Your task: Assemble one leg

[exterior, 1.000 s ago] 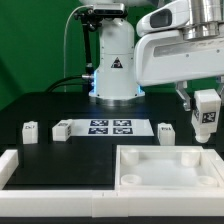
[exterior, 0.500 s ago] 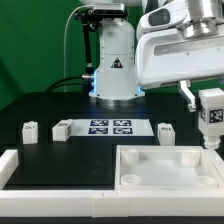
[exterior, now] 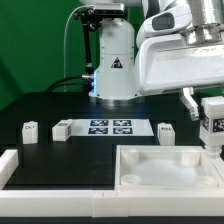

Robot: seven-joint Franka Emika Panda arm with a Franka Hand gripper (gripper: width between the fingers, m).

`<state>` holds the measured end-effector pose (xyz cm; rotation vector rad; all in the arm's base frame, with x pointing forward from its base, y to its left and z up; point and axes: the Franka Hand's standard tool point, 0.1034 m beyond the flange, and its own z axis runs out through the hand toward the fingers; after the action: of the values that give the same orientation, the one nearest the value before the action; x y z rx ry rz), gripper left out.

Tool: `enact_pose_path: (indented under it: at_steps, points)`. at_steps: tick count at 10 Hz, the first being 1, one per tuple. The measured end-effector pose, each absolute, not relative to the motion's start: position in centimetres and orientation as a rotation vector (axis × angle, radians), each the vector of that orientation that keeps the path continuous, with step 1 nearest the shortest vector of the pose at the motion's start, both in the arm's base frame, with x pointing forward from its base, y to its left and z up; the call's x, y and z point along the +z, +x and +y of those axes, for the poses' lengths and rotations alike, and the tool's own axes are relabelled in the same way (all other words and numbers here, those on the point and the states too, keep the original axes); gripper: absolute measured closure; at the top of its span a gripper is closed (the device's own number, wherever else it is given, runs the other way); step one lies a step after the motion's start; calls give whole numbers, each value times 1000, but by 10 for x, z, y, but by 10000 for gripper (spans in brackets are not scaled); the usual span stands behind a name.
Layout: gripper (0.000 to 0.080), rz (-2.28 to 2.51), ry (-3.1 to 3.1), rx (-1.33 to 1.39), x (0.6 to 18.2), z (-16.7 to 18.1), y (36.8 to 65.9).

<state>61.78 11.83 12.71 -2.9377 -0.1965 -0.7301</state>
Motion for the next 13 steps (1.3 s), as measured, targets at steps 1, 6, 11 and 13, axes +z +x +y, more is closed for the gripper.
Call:
enact_pose_path:
  at_steps: [1,6,11,13]
  points:
    - [509,-196,-2938,-730,127,118,618]
    - [509,-301,-2962,-724,111,104,625]
    - [509,-304,-2966,-702,93,106,620]
    - [509,-312,-2963,-700,88,111,619]
